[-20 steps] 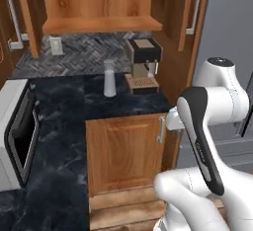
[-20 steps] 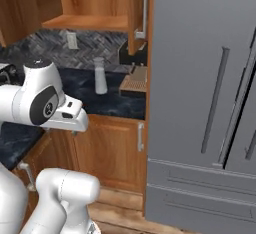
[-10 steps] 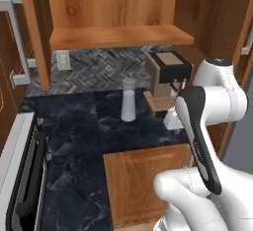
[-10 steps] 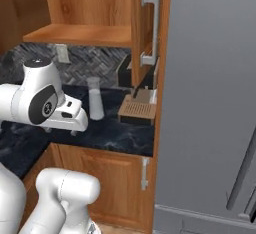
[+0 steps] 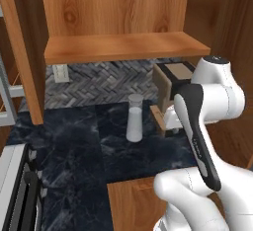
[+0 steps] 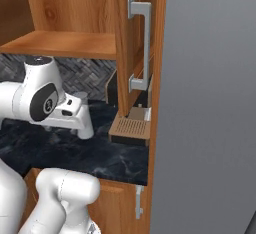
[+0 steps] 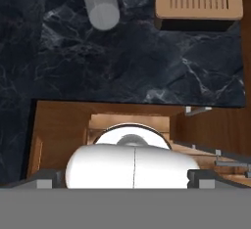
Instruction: There is a tray on the dining counter. Grab the cup, mug, and pitcher and place them on the tray. The pitcher may be placed next to the tray if it cannot fit the tray.
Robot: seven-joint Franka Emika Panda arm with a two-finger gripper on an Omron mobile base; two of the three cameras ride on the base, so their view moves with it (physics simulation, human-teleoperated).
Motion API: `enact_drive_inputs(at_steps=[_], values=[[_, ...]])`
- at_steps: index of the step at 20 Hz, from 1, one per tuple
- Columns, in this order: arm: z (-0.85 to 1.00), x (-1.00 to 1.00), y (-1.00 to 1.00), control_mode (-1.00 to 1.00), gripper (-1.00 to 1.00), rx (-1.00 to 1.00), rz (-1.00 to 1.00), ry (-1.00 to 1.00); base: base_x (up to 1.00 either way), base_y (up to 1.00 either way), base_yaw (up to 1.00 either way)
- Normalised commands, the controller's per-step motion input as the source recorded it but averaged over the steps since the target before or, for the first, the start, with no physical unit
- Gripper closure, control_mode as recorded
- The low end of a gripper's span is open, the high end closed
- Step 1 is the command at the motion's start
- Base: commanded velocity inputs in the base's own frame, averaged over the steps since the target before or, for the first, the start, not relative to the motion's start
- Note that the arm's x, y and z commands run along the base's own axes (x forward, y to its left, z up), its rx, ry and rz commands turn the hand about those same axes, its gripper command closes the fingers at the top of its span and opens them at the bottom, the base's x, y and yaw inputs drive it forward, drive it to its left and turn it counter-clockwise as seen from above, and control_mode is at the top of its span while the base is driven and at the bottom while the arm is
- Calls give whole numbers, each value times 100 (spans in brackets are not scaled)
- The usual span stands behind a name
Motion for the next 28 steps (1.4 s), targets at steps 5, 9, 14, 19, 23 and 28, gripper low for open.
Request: enact_drive_inputs(at_steps=[5,9,14,19,23,28], values=[[3,-25,50,-100,-100,-4,-1,0,0,0,0],[2,-3,57,-100,-100,-4,-3,0,0,0,0],[0,45,32,-100,-100,-3,-8,0,0,0,0],[-2,63,2,-100,-100,0,-13,0,0,0,0],[-19,59,0,-100,-100,0,-12,0,0,0,0],[-29,51,-9,-100,-100,0,-5,0,0,0,0]])
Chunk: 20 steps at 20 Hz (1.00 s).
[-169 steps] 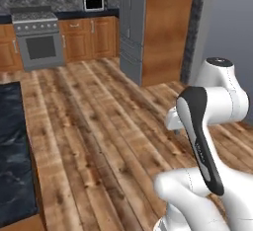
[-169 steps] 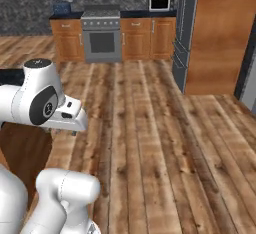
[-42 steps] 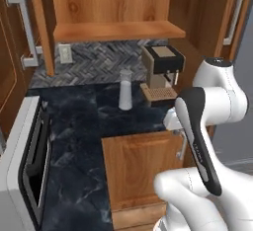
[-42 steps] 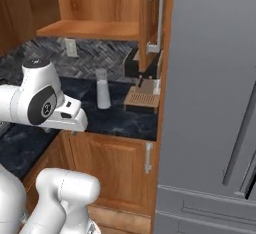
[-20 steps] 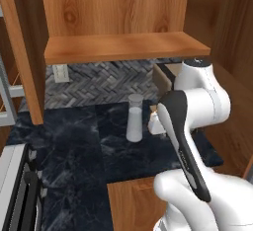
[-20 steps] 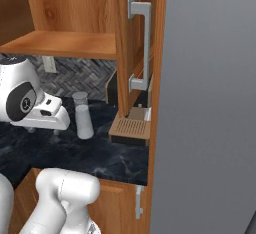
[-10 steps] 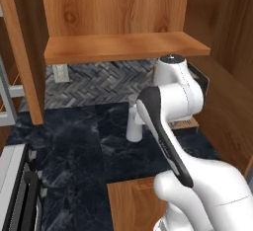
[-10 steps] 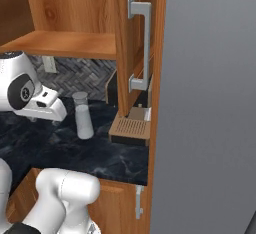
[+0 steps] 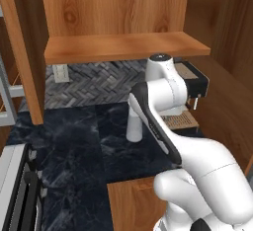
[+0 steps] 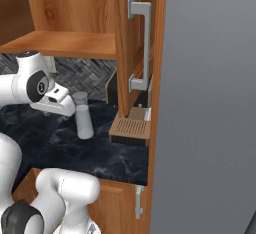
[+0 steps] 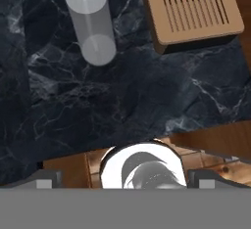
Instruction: There is a tray on the dining counter. Grab the cup, mug, and pitcher and place them on the tray. The pitcher may be placed next to the tray if it cannot fit the tray.
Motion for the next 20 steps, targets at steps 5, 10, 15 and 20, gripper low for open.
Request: enact_drive_inputs(at_steps=[5,10,15,20], values=[[-31,33,-10,-100,-100,0,-1,0,0,0,0],[-26,25,-1,-100,-100,0,0,0,0,0,0],[-20,15,0,-100,-100,-1,0,0,0,0,0],[-22,23,1,-100,-100,-3,0,0,0,0,0]])
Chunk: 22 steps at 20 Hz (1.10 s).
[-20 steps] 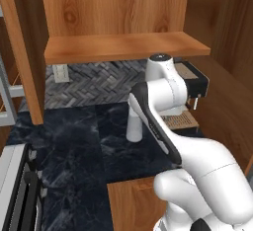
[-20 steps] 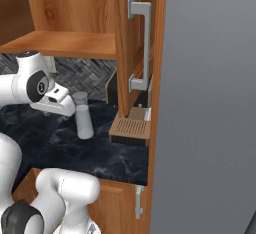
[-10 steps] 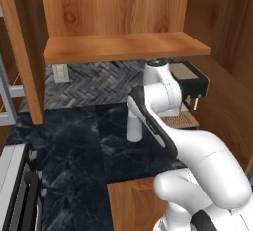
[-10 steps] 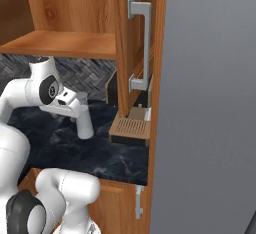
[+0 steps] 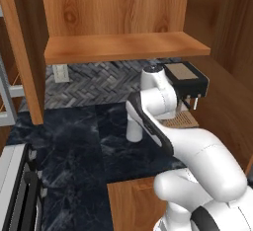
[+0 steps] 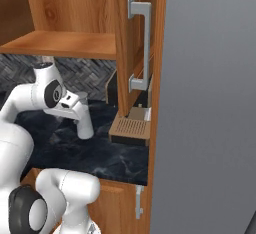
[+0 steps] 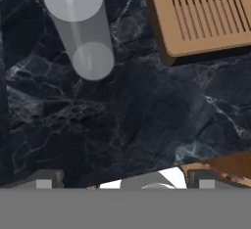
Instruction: There is a tray on the dining counter. Grab the cup, mug, and pitcher and place them on the tray. The pitcher may be placed next to the tray if it cannot fit the tray.
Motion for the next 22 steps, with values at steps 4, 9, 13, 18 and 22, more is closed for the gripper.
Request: enact_drive_inputs(at_steps=[4,9,13,18,22], values=[[-18,20,12,-100,-100,-5,0,0,0,0,0],[-15,12,17,-100,-100,-4,0,0,0,0,0],[-10,16,10,-100,-100,-3,0,0,0,0,0],[-11,26,1,-100,-100,-1,0,0,0,0,0],[-11,28,0,-100,-100,0,0,0,0,0,0]])
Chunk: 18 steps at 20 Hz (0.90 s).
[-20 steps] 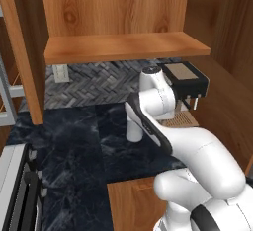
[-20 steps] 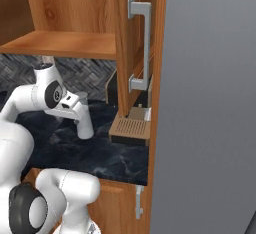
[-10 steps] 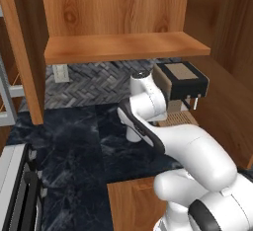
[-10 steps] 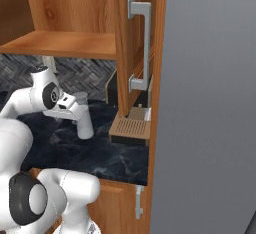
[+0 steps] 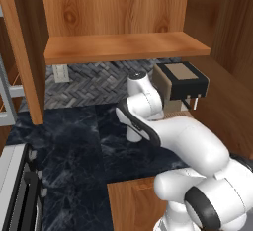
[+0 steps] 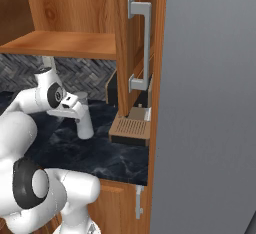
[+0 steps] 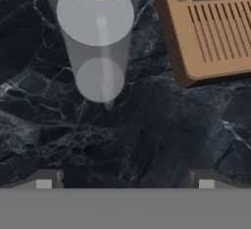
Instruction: There is a tray on the dining counter. Grab the cup, mug, and pitcher and place them on the tray. The pitcher may be placed next to the tray if it cannot fit the tray.
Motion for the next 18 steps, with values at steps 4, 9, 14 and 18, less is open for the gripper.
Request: enact_drive_inputs(at_steps=[4,9,14,18], values=[[-14,26,0,-100,-100,0,0,0,0,0,0],[-16,27,0,-100,-100,0,0,0,0,0,0],[-18,20,0,-100,-100,0,0,0,0,0,0],[-11,21,0,-100,-100,0,0,0,0,0,0]])
